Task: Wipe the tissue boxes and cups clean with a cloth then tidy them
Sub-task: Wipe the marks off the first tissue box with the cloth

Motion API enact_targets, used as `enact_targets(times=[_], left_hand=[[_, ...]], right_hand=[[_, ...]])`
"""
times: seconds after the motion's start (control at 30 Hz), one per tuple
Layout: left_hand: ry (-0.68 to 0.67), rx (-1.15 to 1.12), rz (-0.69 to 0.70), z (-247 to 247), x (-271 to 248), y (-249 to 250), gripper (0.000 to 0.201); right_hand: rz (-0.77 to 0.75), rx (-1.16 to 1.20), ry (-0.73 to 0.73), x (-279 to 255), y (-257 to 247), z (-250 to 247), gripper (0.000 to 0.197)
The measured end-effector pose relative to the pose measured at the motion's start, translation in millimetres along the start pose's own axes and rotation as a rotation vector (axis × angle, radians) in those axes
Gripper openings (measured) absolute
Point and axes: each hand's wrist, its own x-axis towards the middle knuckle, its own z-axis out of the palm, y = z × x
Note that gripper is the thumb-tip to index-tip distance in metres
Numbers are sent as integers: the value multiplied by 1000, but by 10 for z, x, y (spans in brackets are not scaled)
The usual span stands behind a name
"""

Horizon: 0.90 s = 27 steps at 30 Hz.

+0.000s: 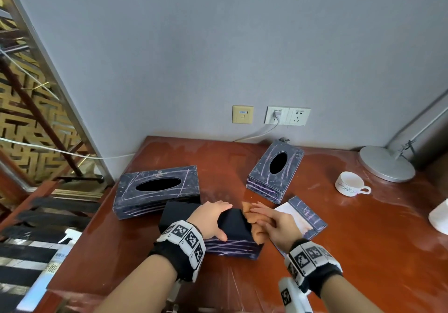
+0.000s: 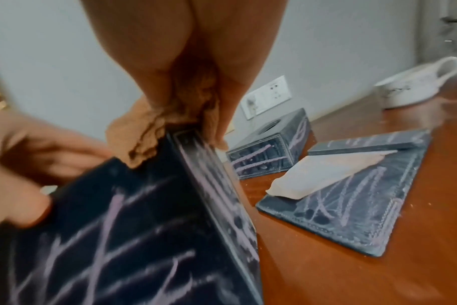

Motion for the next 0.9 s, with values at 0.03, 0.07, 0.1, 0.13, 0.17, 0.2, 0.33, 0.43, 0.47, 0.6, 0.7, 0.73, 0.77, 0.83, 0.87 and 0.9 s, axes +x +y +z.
enact_targets(times=[0.03, 0.07, 0.1, 0.13, 0.17, 0.2, 0.33, 0.43, 0.47, 0.6, 0.7, 0.73, 0.77, 0.83, 0.87, 0.9], left_hand=[[4, 2, -5, 1, -10, 15, 87], [2, 0, -14, 2, -9, 21, 87], [2, -1, -19, -1, -6, 35, 87], [3, 2, -23, -4, 3, 40, 87], [1, 11, -20, -12, 8, 49, 88], [-5, 25, -18, -19, 8, 57, 88], [-33, 139, -46, -19, 52, 123, 87], [-36, 316, -53, 68, 116, 269, 88], [-21, 340, -55, 124, 139, 325, 89], [89, 272, -77, 266, 156, 461, 86], [109, 229, -64, 202, 98, 460, 86], [134, 192, -53, 141, 65, 463, 85], [165, 140, -42, 74, 26, 467, 85], [235, -2, -20, -75, -60, 468, 84], [271, -85, -11, -144, -104, 460, 85], [306, -168, -3, -208, -151, 445, 87]], right_hand=[[75, 8, 69, 15, 0, -53, 31], [131, -6, 138, 18, -17, -100, 30], [148, -17, 172, -5, -37, -136, 31], [128, -7, 145, -40, -62, -145, 35], [89, 3, 69, -85, -84, -112, 40], [38, 1, -22, -150, -102, -45, 45], [-50, 38, -56, -312, -15, 133, 50], [-1, 61, -8, -281, -30, 81, 44], [13, 21, 15, -272, -56, 63, 42], [86, -124, -6, -210, -171, -77, 36], [208, -75, 86, -154, -232, -334, 34], [228, -48, 160, -127, -232, -441, 32], [236, -15, 231, -103, -233, -547, 30], [225, 57, 306, -43, -242, -720, 29], [211, 71, 315, 2, -241, -788, 28], [205, 82, 312, 34, -263, -852, 28]])
